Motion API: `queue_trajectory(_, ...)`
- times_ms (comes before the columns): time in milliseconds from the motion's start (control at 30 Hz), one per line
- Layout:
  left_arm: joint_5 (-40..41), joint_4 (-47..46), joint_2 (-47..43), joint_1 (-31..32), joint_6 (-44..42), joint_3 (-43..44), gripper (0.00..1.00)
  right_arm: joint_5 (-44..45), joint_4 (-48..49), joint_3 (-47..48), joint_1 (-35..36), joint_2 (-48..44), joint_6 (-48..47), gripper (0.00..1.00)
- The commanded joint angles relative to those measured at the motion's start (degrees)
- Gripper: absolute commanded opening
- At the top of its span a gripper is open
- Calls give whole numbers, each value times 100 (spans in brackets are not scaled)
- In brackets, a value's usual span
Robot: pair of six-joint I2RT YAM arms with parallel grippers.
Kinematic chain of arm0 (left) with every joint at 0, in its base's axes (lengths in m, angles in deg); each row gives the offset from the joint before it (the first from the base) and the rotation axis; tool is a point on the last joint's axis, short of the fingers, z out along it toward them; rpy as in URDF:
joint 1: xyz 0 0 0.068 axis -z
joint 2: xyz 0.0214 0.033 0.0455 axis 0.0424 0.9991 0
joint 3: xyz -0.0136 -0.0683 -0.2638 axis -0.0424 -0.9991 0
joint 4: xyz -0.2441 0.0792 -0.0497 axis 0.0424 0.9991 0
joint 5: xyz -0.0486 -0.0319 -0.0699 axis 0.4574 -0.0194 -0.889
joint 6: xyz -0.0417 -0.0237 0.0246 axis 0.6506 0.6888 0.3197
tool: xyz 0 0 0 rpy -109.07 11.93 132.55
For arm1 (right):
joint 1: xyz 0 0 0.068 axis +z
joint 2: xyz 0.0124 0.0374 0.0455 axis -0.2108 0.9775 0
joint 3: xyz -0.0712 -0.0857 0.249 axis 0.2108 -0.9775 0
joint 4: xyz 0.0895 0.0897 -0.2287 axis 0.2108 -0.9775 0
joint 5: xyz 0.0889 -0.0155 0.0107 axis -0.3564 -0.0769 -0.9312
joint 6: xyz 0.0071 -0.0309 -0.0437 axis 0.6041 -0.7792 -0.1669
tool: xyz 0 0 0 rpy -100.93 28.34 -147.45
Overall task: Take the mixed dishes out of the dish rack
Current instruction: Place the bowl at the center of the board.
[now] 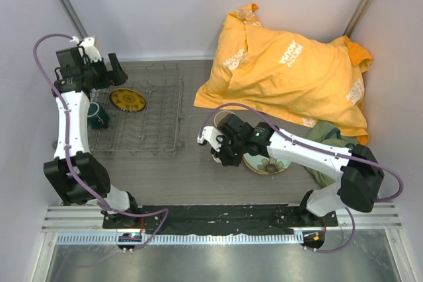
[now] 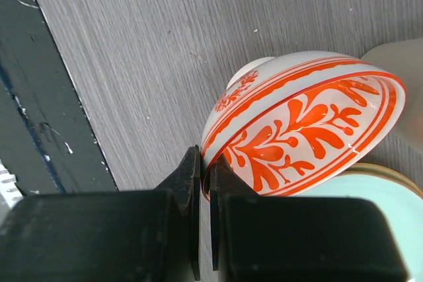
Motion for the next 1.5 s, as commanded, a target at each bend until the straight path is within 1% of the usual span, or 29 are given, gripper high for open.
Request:
queue_trajectory(0, -58, -299, -239, -14, -140, -30, 100, 412, 320, -8, 153, 47, -195, 1)
queue_trajectory(400, -103, -203, -283, -14, -219, -118, 100, 965, 258, -236, 469, 310, -388, 1)
queue_trajectory(600, -85, -203, -292, -5, -254, -153, 100, 1132, 258, -245, 540, 381, -441, 1)
queue_trajectory(1000, -120, -202, -274, -5, -324, -250, 100, 1194, 293, -227, 689, 627, -494, 1)
queue_trajectory(1033, -129, -194, -274, -5, -324, -267, 100, 1403, 293, -219, 698, 670, -503, 1)
queue_trajectory(1300, -138, -185, -283, -5, -333, -346, 100, 1537, 310, -166, 777, 794, -520, 1)
queue_trajectory(1333, -129, -185, -283, -5, -333, -355, 100, 1555, 311, -166, 777, 803, -512, 1)
queue_trajectory(1400, -147, -185, -283, -5, -333, -355, 100, 1555, 319, -166, 786, 838, -512, 5)
queue_trajectory(1467, -147, -176, -283, -5, -333, -355, 100, 1563, 319, -148, 795, 855, -494, 11)
